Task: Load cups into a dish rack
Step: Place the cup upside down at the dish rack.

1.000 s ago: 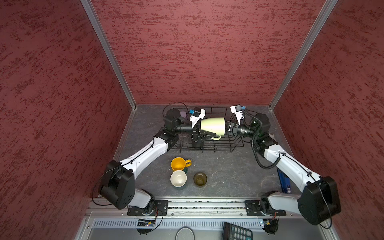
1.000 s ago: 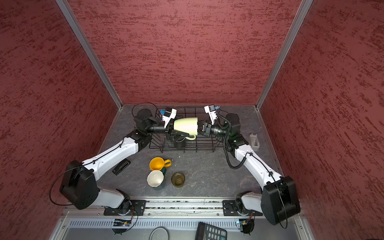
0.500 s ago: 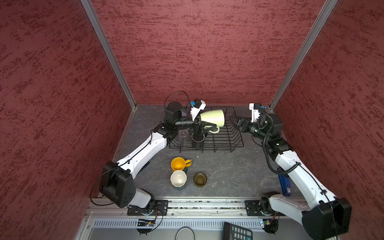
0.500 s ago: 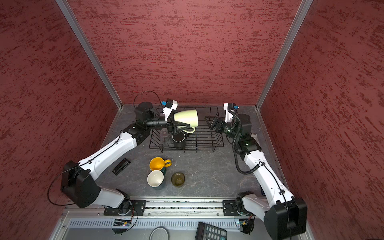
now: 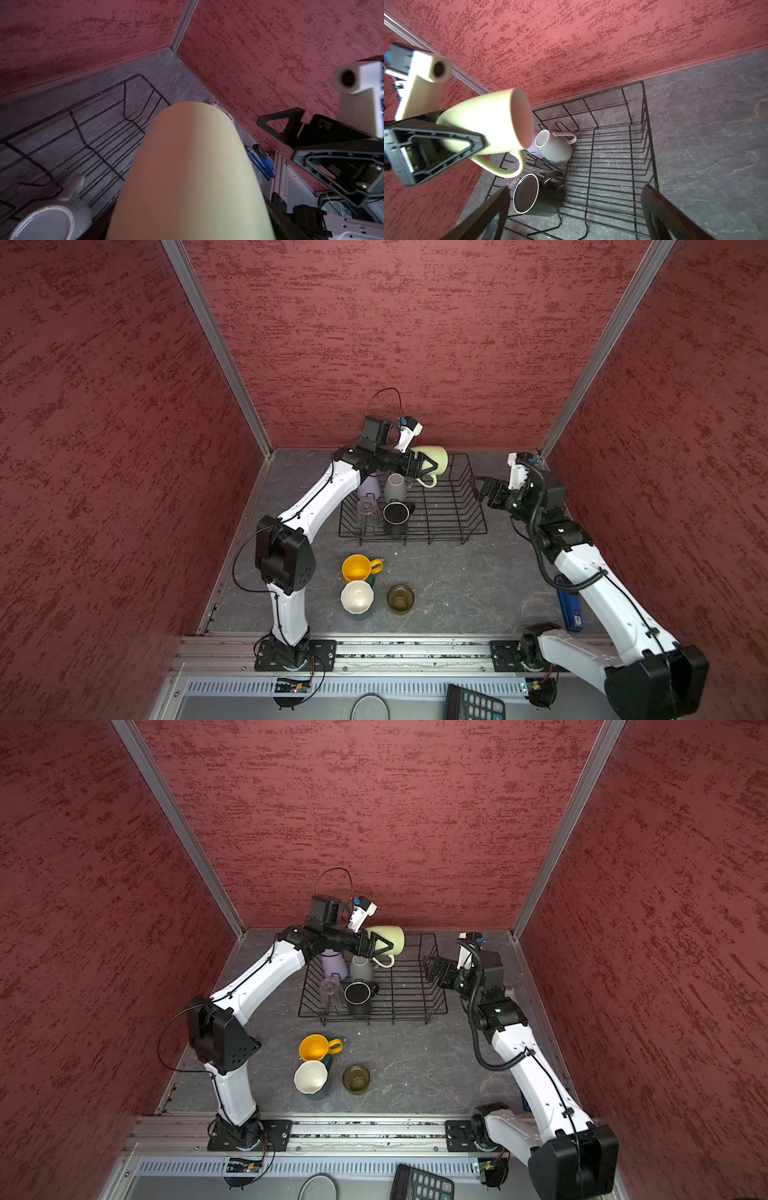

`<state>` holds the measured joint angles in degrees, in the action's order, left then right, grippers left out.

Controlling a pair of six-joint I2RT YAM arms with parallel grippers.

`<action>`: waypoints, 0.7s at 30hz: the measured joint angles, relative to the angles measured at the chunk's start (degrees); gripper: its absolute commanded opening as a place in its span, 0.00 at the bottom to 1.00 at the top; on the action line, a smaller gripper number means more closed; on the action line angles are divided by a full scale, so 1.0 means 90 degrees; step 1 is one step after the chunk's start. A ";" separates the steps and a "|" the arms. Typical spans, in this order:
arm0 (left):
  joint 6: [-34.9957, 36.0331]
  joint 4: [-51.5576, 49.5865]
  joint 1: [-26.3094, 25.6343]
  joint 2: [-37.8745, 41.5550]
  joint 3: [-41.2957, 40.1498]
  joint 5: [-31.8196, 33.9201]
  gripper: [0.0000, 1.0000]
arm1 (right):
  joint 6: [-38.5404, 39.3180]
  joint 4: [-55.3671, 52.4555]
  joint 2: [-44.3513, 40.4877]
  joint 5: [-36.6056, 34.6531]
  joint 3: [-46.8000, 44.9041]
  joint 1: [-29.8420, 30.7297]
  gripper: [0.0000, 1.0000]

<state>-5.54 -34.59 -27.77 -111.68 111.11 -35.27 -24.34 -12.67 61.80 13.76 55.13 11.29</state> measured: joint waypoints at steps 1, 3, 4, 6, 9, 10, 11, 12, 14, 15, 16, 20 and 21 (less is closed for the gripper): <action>-0.0005 -0.0284 -0.0007 -0.0228 0.0338 0.0095 0.00 | 0.0019 -0.0019 -0.0027 -0.0010 0.0000 -0.0005 0.99; -0.0007 -0.0835 -0.0034 -0.0704 0.1049 0.0342 0.00 | 0.0049 -0.0058 -0.0083 -0.0019 0.0000 -0.0005 0.99; -0.0007 -0.1100 -0.0056 -0.0947 0.1418 0.0486 0.00 | 0.0066 -0.0070 -0.0109 -0.0019 0.0000 -0.0005 0.99; -0.0005 -0.1564 -0.0107 -0.1379 0.2101 0.0712 0.00 | 0.0090 -0.0092 -0.0172 -0.0022 0.0000 -0.0010 0.99; -0.0005 -0.2154 -0.0197 -0.1974 0.3004 0.1039 0.00 | 0.0092 -0.0119 -0.0265 -0.0022 0.0000 -0.0012 0.99; -0.0005 -0.2307 -0.0228 -0.2123 0.3223 0.1141 0.00 | 0.0092 -0.0131 -0.0291 -0.0022 -0.0002 -0.0012 0.99; -0.0005 -0.2424 -0.0257 -0.2249 0.3383 0.1251 0.00 | 0.0092 -0.0148 -0.0313 -0.0022 -0.0002 -0.0012 0.99; -0.0002 -0.2538 -0.0291 -0.2358 0.3495 0.1377 0.00 | 0.0092 -0.0158 -0.0335 -0.0022 -0.0007 -0.0012 0.99; 0.0007 -0.2708 -0.0364 -0.2487 0.3611 0.1656 0.00 | 0.0092 -0.0194 -0.0379 -0.0022 -0.0027 -0.0012 0.99; 0.0032 -0.2773 -0.0410 -0.2548 0.3633 0.1826 0.00 | 0.0090 -0.0206 -0.0401 -0.0019 -0.0049 -0.0012 0.99; 0.0058 -0.2817 -0.0457 -0.2586 0.3638 0.1994 0.00 | 0.0087 -0.0221 -0.0418 -0.0015 -0.0066 -0.0012 0.99; 0.0168 -0.3014 -0.0658 -0.2739 0.3699 0.2703 0.00 | 0.0080 -0.0253 -0.0452 0.0012 -0.0165 -0.0015 0.99; 0.0170 -0.3075 -0.0692 -0.2788 0.3762 0.2803 0.00 | 0.0073 -0.0257 -0.0452 0.0019 -0.0192 -0.0015 0.99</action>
<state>-4.01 -62.26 -34.00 -136.77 144.97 -10.04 -23.68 -14.98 57.74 13.93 53.41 11.16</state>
